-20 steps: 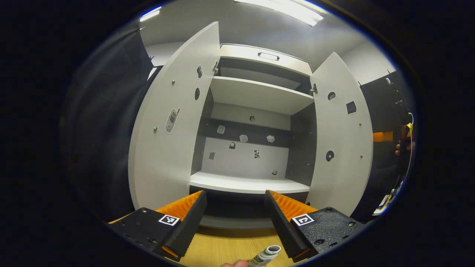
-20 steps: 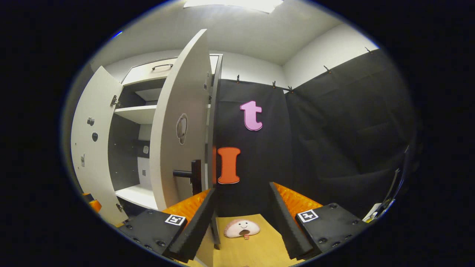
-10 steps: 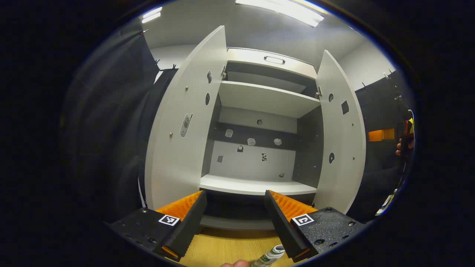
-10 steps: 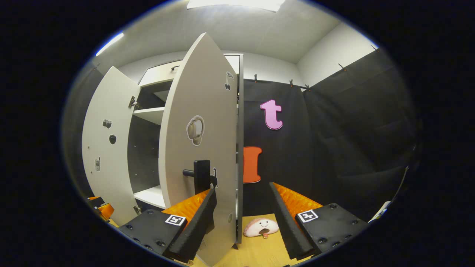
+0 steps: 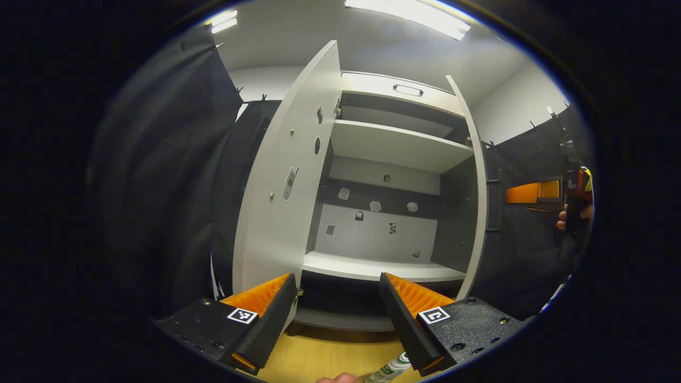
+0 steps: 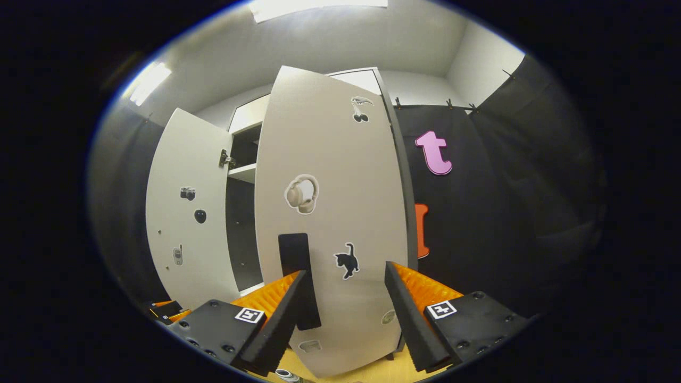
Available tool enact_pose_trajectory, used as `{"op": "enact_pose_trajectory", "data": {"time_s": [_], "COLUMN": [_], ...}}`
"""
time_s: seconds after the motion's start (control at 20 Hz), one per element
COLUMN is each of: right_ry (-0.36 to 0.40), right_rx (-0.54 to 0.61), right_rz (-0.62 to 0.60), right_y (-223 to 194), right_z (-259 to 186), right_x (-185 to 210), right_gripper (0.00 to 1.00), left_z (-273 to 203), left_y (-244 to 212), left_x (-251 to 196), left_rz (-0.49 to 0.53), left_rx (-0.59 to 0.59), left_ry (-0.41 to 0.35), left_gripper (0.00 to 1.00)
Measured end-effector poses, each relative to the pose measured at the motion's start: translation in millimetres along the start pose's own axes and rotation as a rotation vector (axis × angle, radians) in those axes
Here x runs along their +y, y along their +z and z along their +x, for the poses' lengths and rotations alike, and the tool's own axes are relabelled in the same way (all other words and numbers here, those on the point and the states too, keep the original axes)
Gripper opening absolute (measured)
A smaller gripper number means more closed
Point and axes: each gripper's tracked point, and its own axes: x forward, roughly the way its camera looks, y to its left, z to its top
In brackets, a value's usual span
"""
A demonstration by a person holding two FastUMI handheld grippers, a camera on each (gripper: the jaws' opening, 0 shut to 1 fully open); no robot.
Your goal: Grasp the bottle in the cabinet with the left hand and place it on the coaster, then close the right door with the right hand and the left door with the left hand.
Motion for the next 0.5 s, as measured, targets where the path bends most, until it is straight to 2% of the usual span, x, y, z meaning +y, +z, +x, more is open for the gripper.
{"op": "enact_pose_trajectory", "data": {"time_s": [0.25,0.5], "right_ry": [0.007,0.024], "right_rx": [0.045,0.073], "right_rz": [-0.015,-0.008], "right_y": [-18.9,-31.2], "right_z": [12.1,39.0], "right_x": [6.4,18.1], "right_gripper": [0.95,0.95], "left_z": [0.7,8.0], "left_y": [-1.1,-7.1], "left_x": [3.4,-5.6], "left_rz": [0.011,0.0], "left_rx": [0.006,0.022], "left_ry": [0.014,-0.006], "left_gripper": [0.95,0.95]}}
